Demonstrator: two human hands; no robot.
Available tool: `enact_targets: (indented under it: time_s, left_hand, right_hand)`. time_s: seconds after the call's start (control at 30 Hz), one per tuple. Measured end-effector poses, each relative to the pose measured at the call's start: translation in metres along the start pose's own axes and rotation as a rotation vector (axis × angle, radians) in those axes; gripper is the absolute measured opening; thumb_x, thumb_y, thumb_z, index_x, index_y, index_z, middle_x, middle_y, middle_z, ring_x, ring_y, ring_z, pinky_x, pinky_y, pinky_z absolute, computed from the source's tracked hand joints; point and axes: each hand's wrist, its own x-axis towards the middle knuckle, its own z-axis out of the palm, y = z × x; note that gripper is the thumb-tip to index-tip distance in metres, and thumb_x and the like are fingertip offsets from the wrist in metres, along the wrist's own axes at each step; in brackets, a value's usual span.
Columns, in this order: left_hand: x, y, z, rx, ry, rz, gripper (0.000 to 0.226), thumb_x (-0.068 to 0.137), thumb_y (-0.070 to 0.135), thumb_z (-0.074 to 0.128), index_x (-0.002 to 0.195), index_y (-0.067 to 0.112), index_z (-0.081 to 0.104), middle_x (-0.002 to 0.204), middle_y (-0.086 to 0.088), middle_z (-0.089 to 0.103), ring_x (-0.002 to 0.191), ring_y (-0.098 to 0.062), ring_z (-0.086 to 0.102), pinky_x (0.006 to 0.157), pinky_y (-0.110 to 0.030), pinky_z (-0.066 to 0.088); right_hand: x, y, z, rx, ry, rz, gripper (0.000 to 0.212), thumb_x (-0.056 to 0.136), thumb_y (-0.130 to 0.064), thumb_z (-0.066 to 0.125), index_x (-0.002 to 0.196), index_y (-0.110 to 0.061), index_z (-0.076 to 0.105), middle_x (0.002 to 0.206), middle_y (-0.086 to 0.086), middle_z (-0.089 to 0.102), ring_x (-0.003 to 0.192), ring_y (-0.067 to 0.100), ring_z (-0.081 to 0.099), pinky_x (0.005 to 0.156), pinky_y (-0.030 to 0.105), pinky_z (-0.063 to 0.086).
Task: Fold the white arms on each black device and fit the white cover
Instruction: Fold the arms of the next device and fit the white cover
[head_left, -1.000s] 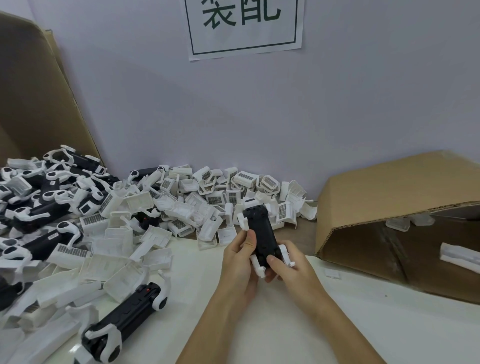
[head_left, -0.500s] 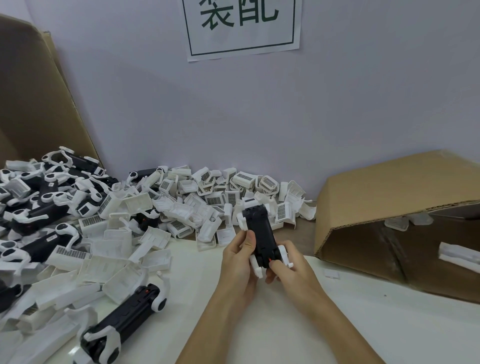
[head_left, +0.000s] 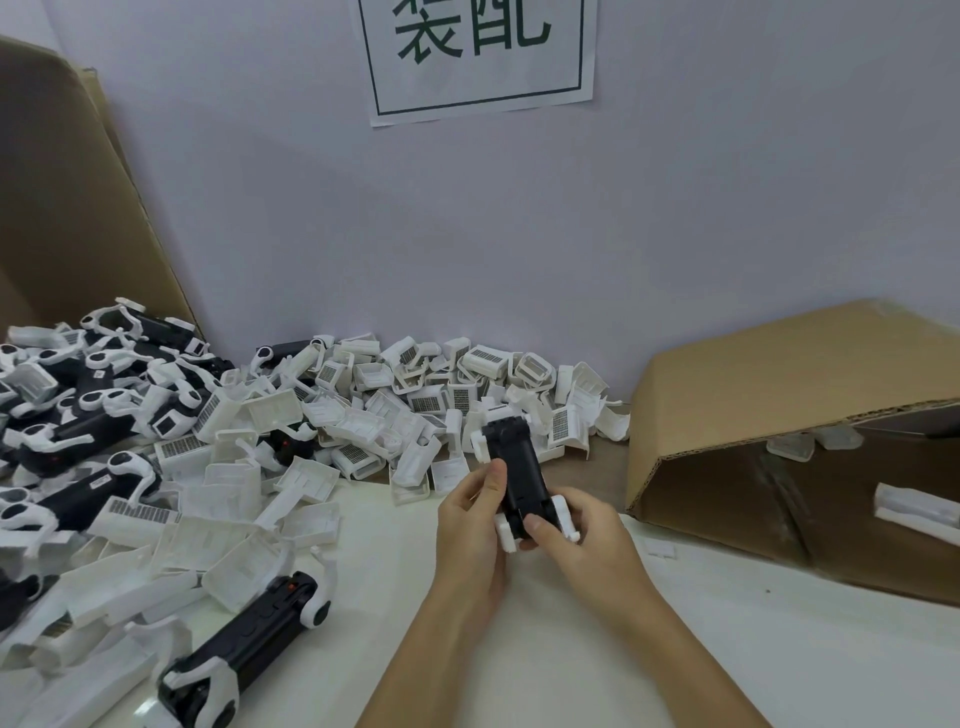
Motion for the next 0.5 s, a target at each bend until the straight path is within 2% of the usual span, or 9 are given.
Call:
enact_targets:
  time_s: [0.07,0.1,0.17,0.2,0.3,0.43,0.5]
  left_hand:
    - [0.003,-0.002,-0.002,0.037,0.064,0.025,0.037,0.089,0.029,0.067,0.098,-0.007,0.069,0.095,-0.025,0.073,0.084,-0.033,0.071,0.072,-0.040,0.059]
    - [0.005,-0.003,-0.003,0.053,0.093,0.034,0.031,0.091,0.024,0.067,0.092,-0.007,0.070,0.092,-0.023,0.074,0.083,-0.031,0.073,0.072,-0.037,0.059]
    - [0.005,-0.003,-0.004,0.093,0.095,0.045,0.025,0.095,0.016,0.064,0.088,-0.007,0.071,0.088,-0.021,0.076,0.083,-0.030,0.075,0.068,-0.029,0.059]
    - [0.005,-0.002,-0.004,0.112,0.071,0.046,0.024,0.097,0.013,0.061,0.090,-0.007,0.072,0.089,-0.020,0.076,0.086,-0.030,0.075,0.071,-0.029,0.059]
    - [0.003,0.000,-0.001,0.130,-0.006,0.042,0.026,0.100,0.017,0.056,0.098,-0.001,0.074,0.096,-0.015,0.077,0.095,-0.026,0.074,0.081,-0.031,0.053]
    - [0.004,0.001,0.001,0.055,-0.060,0.024,0.030,0.091,0.026,0.063,0.094,-0.002,0.071,0.094,-0.019,0.075,0.088,-0.030,0.072,0.069,-0.029,0.056]
    - [0.002,0.002,0.001,0.052,-0.056,0.021,0.030,0.080,0.032,0.072,0.091,0.003,0.072,0.091,-0.017,0.073,0.085,-0.029,0.070,0.069,-0.030,0.055]
  right_hand:
    - [0.002,0.003,-0.002,0.010,0.090,-0.008,0.016,0.089,-0.005,0.070,0.099,-0.017,0.069,0.085,-0.001,0.073,0.080,0.016,0.070,0.071,0.035,0.057]
    - [0.003,0.006,-0.003,0.034,0.133,-0.006,0.018,0.087,-0.004,0.072,0.098,-0.018,0.067,0.086,-0.002,0.072,0.080,0.014,0.069,0.073,0.036,0.057]
    - [0.005,0.010,-0.003,0.070,0.198,-0.030,0.024,0.085,-0.002,0.074,0.098,-0.021,0.065,0.088,-0.007,0.071,0.080,0.009,0.067,0.071,0.026,0.056]
    - [0.005,0.011,-0.002,0.072,0.224,-0.057,0.027,0.084,-0.002,0.074,0.097,-0.023,0.064,0.089,-0.009,0.071,0.082,0.008,0.067,0.070,0.021,0.054]
    - [0.006,0.014,0.001,0.020,0.284,-0.138,0.033,0.083,-0.007,0.078,0.101,-0.028,0.062,0.099,-0.008,0.068,0.092,0.009,0.065,0.072,0.016,0.051]
    - [0.004,0.015,0.004,-0.211,0.304,-0.324,0.048,0.078,-0.005,0.081,0.101,-0.040,0.057,0.106,-0.012,0.054,0.097,0.003,0.058,0.078,0.007,0.043]
    - [0.001,0.015,0.004,-0.326,0.251,-0.403,0.052,0.076,0.001,0.078,0.105,-0.037,0.059,0.109,-0.011,0.048,0.101,0.003,0.054,0.083,0.006,0.040]
